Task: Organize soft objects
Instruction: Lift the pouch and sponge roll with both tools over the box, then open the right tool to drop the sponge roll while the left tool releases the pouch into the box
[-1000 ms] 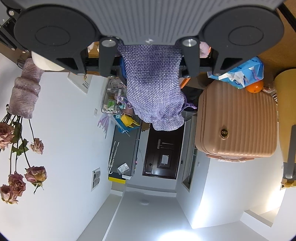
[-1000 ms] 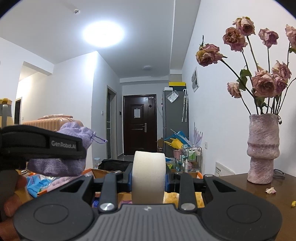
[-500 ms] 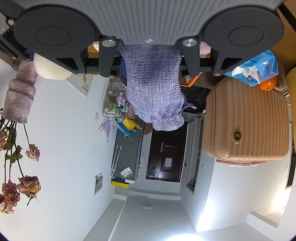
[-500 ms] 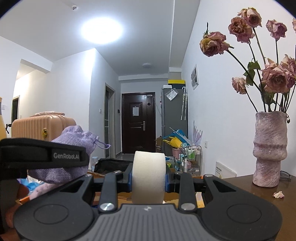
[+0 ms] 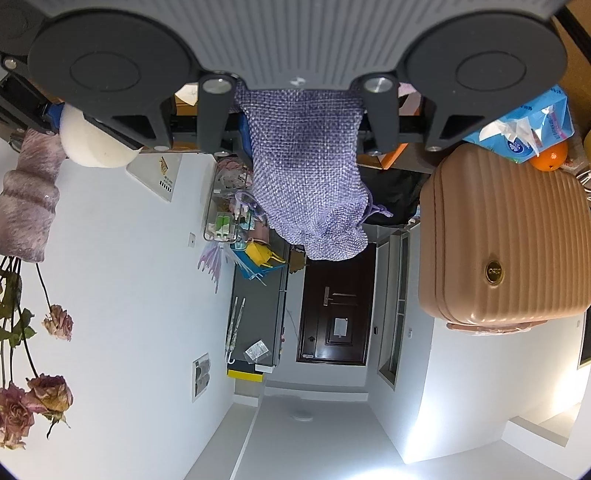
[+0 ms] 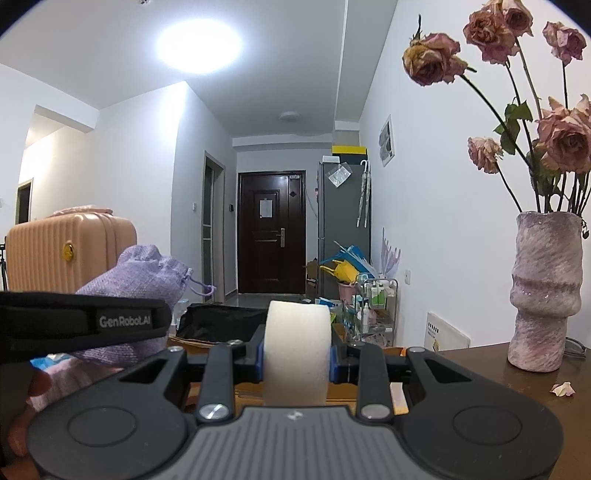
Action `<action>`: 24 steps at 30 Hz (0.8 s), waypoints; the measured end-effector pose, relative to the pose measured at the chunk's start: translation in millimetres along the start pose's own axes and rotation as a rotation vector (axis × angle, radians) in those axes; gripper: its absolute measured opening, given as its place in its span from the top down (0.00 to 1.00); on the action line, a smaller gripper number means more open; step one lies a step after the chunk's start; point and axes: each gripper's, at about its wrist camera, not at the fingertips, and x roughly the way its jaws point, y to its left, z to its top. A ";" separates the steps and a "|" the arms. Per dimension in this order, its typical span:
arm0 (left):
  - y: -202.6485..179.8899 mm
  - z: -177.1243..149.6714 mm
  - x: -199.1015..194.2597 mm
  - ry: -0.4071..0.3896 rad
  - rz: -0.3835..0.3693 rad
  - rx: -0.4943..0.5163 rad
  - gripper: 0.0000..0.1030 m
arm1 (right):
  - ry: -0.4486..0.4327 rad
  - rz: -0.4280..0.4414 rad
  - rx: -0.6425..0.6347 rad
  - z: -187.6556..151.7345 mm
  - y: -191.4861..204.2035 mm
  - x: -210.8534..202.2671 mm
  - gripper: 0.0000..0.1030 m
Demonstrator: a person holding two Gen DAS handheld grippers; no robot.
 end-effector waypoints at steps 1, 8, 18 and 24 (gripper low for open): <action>-1.2 -0.9 1.7 0.000 0.002 0.006 0.57 | 0.005 0.000 -0.001 -0.1 0.0 2.2 0.72; -3.0 -5.2 10.0 0.028 0.005 0.018 0.57 | 0.066 -0.002 -0.005 -3.6 -0.4 13.5 0.72; 5.7 -5.0 4.5 0.010 0.068 -0.018 0.06 | 0.086 0.001 0.007 -5.8 -6.1 12.4 0.31; 11.9 -2.9 -6.6 -0.034 0.098 -0.039 0.00 | 0.014 -0.008 0.026 -5.3 -9.2 -1.7 0.01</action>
